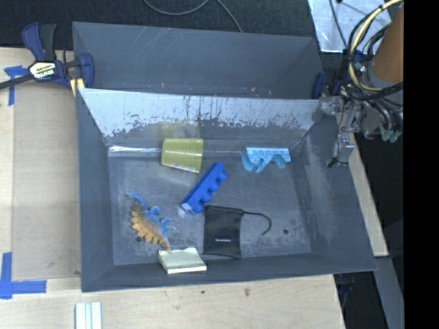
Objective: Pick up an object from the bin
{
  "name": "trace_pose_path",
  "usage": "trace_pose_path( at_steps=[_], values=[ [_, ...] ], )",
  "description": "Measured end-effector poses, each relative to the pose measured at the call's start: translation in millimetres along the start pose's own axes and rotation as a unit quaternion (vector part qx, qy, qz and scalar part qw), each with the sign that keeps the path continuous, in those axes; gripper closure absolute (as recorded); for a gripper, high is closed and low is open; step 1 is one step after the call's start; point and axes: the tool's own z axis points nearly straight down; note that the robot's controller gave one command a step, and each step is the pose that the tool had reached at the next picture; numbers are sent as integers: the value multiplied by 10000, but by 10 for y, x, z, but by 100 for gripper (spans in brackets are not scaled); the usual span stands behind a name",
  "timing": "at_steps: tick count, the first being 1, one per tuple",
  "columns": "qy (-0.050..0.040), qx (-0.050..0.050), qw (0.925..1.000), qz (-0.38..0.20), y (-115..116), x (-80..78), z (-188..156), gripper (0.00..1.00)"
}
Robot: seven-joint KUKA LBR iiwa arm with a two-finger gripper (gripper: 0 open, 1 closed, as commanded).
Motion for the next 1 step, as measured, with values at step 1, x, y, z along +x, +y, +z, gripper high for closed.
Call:
trace_pose_path(
  at_steps=[1],
  values=[
    [-13, 5, 9994, 334, 342, -33, 492, 0]
  ],
)
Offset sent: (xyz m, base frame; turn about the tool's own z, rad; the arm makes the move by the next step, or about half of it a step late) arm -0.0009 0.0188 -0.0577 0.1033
